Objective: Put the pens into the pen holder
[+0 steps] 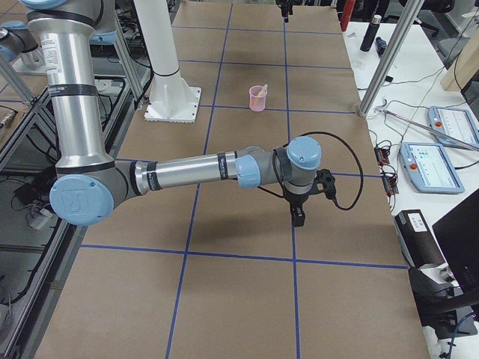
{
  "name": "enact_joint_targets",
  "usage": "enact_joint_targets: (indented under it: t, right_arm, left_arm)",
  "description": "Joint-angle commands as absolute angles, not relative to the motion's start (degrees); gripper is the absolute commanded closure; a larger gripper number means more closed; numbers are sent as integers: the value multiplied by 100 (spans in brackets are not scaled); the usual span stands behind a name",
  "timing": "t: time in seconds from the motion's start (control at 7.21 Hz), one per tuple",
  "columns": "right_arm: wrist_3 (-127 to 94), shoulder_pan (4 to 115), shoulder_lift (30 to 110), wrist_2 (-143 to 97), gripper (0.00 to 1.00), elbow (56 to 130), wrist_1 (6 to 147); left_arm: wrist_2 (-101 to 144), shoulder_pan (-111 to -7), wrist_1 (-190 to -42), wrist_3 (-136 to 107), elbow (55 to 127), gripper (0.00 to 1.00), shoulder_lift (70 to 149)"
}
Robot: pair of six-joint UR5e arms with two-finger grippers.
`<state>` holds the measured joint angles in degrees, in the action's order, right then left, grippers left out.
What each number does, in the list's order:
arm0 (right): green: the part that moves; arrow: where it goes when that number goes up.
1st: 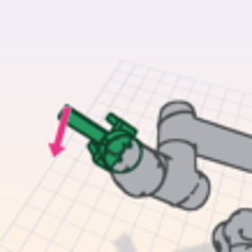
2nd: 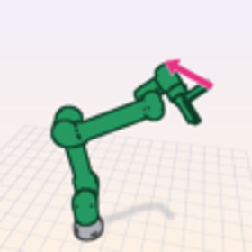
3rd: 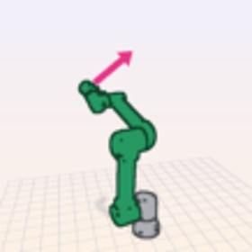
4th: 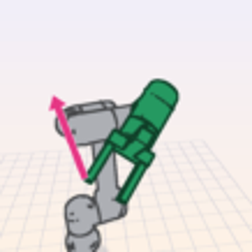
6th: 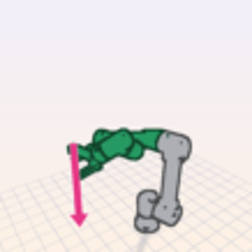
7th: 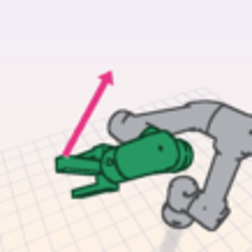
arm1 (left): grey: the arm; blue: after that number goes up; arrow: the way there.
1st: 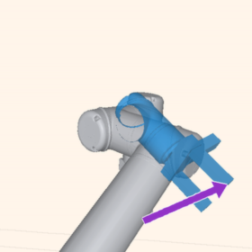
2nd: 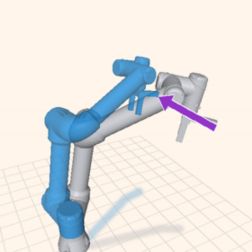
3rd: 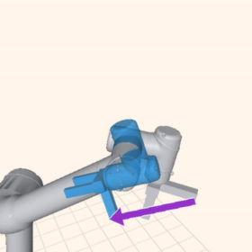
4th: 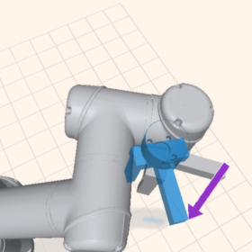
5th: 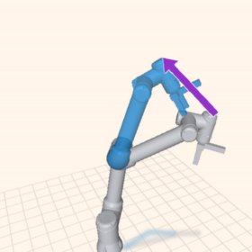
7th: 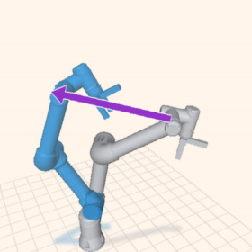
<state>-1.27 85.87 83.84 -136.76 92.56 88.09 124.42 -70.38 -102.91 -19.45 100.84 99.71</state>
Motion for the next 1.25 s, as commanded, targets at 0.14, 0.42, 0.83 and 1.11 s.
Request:
enact_joint_targets:
  t: [0.14, 0.42, 0.83, 1.11]
  right_arm:
    - [123, 8728, 8025, -13773, 1, 8659, 8886]
    - [149, 8605, 7632, -13459, 1, 8640, 9540]
    - [202, 8613, 7611, -13430, 1, 8438, 9633]
    - [761, 8631, 7681, -13404, 1, 8306, 9571]
  left_arm:
    - [14461, -8102, -8457, -1582, 9616, 1, 9941]
    - [14458, -8165, -8525, -1539, 9677, 1, 9600]
    - [13529, -8279, -8974, -525, 9695, 1, 9536]
    - [13535, -8393, -8956, -325, 9501, 0, 9467]
